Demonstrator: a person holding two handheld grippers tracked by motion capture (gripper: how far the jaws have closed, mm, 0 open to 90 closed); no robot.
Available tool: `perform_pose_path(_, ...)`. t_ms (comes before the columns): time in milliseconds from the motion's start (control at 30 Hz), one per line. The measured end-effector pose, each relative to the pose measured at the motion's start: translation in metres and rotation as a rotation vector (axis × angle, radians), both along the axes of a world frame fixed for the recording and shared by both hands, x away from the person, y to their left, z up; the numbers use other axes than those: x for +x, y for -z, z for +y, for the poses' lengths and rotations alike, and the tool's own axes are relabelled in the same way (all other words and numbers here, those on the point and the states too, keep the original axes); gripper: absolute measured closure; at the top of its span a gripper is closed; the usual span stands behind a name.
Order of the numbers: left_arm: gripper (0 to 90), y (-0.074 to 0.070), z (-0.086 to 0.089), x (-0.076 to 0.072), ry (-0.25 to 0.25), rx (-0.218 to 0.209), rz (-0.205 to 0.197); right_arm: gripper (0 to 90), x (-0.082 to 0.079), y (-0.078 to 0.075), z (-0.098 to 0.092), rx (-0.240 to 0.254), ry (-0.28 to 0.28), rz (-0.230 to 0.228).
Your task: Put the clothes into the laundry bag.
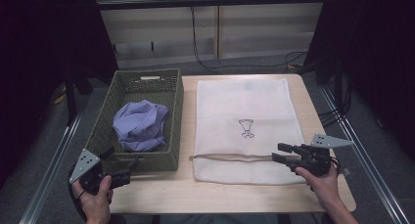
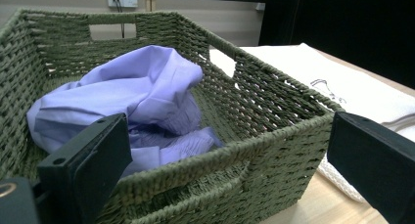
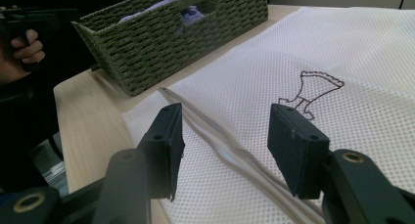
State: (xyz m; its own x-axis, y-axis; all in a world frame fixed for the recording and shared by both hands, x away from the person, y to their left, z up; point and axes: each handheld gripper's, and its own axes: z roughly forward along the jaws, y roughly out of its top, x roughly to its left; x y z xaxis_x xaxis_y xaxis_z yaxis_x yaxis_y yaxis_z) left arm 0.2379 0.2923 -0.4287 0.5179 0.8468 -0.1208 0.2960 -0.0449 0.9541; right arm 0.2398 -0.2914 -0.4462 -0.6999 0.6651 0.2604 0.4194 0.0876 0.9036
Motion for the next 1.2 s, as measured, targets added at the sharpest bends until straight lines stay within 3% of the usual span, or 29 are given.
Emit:
perform_pose_path(300, 3.6, 0.001, -0.001, 0.001, 0.009, 0.0, 0.01, 40.4, 0.001, -0.001, -0.004, 0.022, 0.005, -0.024)
perform_pose_path(400, 3.6, 0.001, -0.004, 0.003, 0.026, 0.002, 0.013, 41.3, 0.001, -0.001, -0.006, 0.013, 0.018, -0.047)
perform_pose_path(600, 3.6, 0.002, -0.009, 0.003, 0.036, 0.03, 0.007, 42.9, 0.002, 0.0, -0.005, -0.017, 0.025, -0.044)
perform_pose_path(700, 3.8, 0.002, -0.007, 0.001, 0.031, 0.023, 0.008, 43.1, 0.004, 0.002, -0.001, -0.051, 0.031, -0.04)
perform_pose_path(733, 3.8, 0.001, -0.006, 0.0, 0.034, 0.012, 0.004, 41.9, 0.006, 0.004, 0.003, -0.082, -0.004, -0.022)
perform_pose_path(800, 3.8, 0.001, -0.005, 0.0, 0.036, 0.012, -0.001, 41.4, 0.006, 0.005, 0.007, -0.108, -0.014, -0.026)
perform_pose_path(833, 4.2, 0.001, -0.005, -0.001, 0.032, 0.012, 0.0, 43.1, 0.009, 0.006, 0.015, -0.127, -0.066, 0.003)
perform_pose_path(867, 4.2, 0.001, -0.005, -0.001, 0.024, 0.011, 0.002, 42.6, 0.009, 0.006, 0.019, -0.137, -0.075, 0.011)
perform_pose_path(1000, 4.3, 0.001, -0.005, 0.0, 0.037, 0.02, 0.006, 43.2, 0.013, 0.004, 0.027, -0.132, -0.115, 0.046)
perform_pose_path(1200, 4.6, 0.001, -0.003, -0.001, 0.026, 0.022, -0.001, 54.4, 0.022, 0.0, 0.03, -0.095, -0.127, 0.089)
